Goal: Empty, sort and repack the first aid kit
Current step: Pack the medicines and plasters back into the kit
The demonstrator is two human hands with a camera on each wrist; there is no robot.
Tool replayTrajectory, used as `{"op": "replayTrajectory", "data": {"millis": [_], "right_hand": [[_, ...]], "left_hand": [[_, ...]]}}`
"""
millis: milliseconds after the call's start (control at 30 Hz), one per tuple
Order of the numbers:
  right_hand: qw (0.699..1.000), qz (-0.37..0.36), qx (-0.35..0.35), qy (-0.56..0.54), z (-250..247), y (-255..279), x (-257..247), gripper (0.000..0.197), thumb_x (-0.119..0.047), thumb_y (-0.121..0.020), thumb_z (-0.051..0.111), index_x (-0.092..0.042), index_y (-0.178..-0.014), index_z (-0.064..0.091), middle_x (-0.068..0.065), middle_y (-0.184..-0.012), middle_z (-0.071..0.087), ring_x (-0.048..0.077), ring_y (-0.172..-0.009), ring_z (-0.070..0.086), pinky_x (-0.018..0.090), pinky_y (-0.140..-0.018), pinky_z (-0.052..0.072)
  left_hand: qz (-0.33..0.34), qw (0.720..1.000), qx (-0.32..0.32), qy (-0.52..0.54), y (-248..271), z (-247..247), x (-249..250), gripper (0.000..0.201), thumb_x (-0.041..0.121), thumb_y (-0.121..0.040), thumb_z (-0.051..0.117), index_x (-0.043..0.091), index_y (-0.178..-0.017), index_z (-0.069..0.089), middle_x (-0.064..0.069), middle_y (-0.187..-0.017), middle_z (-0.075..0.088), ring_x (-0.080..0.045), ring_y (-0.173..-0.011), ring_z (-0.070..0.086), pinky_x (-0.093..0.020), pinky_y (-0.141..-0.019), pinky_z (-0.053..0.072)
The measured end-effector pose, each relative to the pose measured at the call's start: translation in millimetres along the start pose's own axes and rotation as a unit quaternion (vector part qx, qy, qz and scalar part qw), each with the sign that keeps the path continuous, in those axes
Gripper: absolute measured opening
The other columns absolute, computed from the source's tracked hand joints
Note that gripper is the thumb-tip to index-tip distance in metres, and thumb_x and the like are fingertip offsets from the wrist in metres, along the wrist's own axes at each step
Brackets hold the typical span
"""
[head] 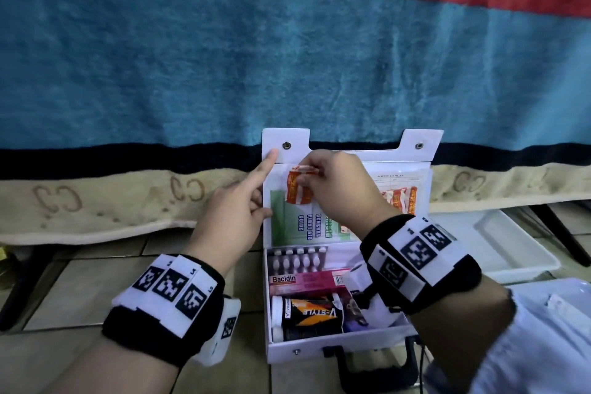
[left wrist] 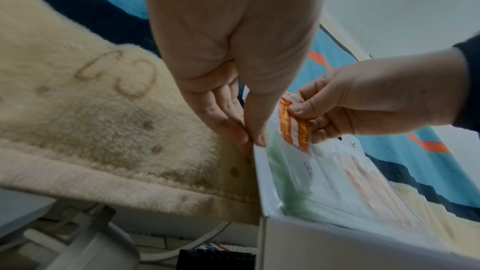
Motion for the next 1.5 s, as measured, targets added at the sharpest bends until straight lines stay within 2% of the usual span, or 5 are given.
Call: {"op": "replayTrajectory", "data": {"millis": [200, 367, 600, 833, 1500], "right_hand": [[0.996, -0.047, -0.06, 0.039, 10.4, 6.7, -5.2, 0.022, -0.03, -0.083, 0.068, -0.021, -0.1, 0.06, 0.002, -0.088, 0.072, 0.021, -0.083, 0.065, 0.033, -0.076, 0.053], [0.989, -0.09, -0.022, 0.12, 11.5, 7.4, -11.6, 0.033, -0.006, -0.078, 0.062, -0.028, -0.102, 0.056, -0.004, -0.083, 0.071, 0.02, -0.086, 0.065, 0.034, -0.082, 0.049], [0.972, -0.128, -0.004, 0.199, 9.1, 7.7, -27.2, 0.046, -0.015, -0.077, 0.068, -0.025, -0.119, 0.049, 0.0, -0.106, 0.064, 0.024, -0.108, 0.052, 0.036, -0.088, 0.034], [0.959, -0.141, -0.009, 0.247, 17.6, 9.6, -26.0, 0.045, -0.003, -0.079, 0.056, -0.027, -0.117, 0.048, -0.001, -0.085, 0.066, 0.024, -0.095, 0.057, 0.034, -0.08, 0.029], [0.965, -0.097, -0.029, 0.243, 17.2, 15.4, -27.8, 0.025, -0.007, -0.083, 0.058, -0.022, -0.101, 0.047, -0.002, -0.096, 0.066, 0.025, -0.085, 0.062, 0.036, -0.086, 0.034]], "left_hand": [[0.007, 1.0, 0.011, -0.018, 0.3, 0.3, 0.6, 0.095, 0.008, -0.082, 0.068, 0.063, -0.132, 0.008, 0.004, -0.073, 0.054, -0.007, -0.062, 0.052, -0.005, -0.058, 0.035], [0.0, 1.0, 0.013, -0.016, 2.1, -0.7, 1.4, 0.096, 0.007, -0.082, 0.067, 0.064, -0.131, 0.008, 0.001, -0.074, 0.057, -0.011, -0.064, 0.054, -0.008, -0.06, 0.036], [-0.01, 0.999, 0.024, -0.035, 3.6, -3.8, 4.7, 0.097, 0.006, -0.081, 0.067, 0.064, -0.134, 0.009, 0.005, -0.073, 0.057, -0.01, -0.064, 0.055, -0.027, -0.069, 0.049], [-0.01, 0.999, 0.027, -0.042, 2.7, -2.9, 3.6, 0.099, 0.005, -0.08, 0.066, 0.064, -0.131, 0.004, 0.005, -0.073, 0.057, -0.015, -0.066, 0.055, -0.03, -0.07, 0.049], [-0.029, 0.999, 0.015, -0.033, 4.7, -1.4, 5.3, 0.095, 0.0, -0.082, 0.058, 0.062, -0.136, 0.012, 0.003, -0.07, 0.055, -0.012, -0.061, 0.053, -0.024, -0.061, 0.043]]}}
Point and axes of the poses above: each hand's wrist, its own y-axis away from the middle knuckle, its own z-axis out of the palm, x = y × z, the point moved 7 cm from there along -y, towards the middle knuckle
